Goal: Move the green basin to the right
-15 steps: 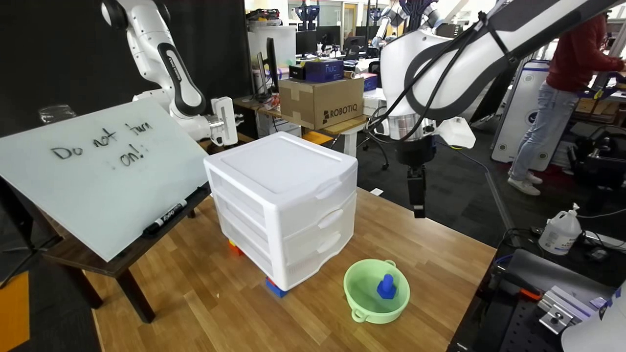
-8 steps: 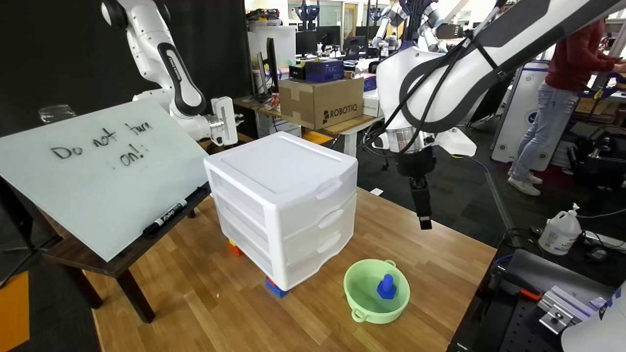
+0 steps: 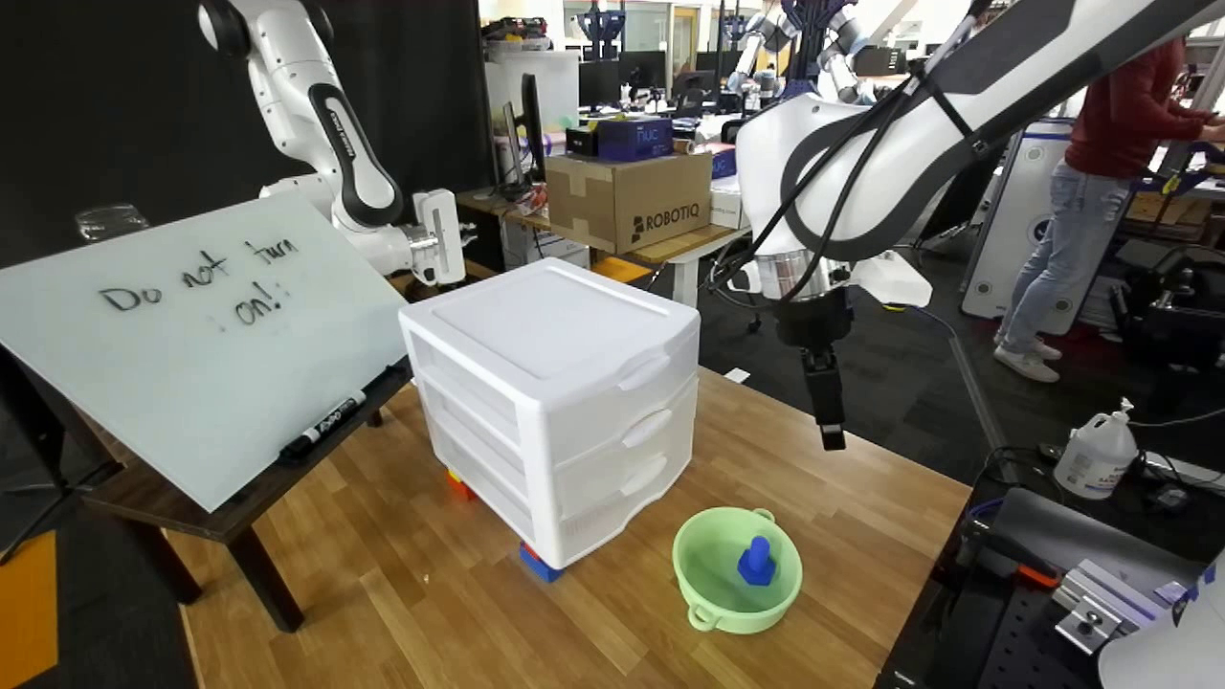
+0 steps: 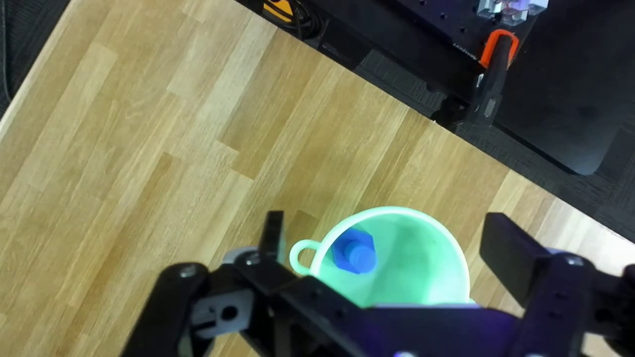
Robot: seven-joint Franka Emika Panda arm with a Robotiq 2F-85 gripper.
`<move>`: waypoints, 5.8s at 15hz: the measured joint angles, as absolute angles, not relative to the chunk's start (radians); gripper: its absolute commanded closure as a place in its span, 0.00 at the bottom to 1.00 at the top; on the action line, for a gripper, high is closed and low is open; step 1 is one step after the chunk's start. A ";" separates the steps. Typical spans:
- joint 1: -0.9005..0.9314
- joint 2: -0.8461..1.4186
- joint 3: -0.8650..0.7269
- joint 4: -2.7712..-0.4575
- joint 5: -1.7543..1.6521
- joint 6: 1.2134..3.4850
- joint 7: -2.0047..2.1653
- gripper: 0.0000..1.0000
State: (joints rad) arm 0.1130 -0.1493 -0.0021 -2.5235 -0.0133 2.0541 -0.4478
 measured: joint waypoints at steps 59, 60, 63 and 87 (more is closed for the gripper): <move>0.052 0.161 0.053 -2.619 0.219 2.555 -0.458 0.00; 0.046 0.174 0.053 -2.613 0.219 2.556 -0.457 0.00; 0.030 0.225 0.053 -2.581 0.219 2.559 -0.440 0.00; 0.037 0.289 0.090 -2.503 0.121 2.560 -0.237 0.00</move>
State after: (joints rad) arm 0.0373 0.2889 0.0901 -2.5035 0.1212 2.5596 -0.2366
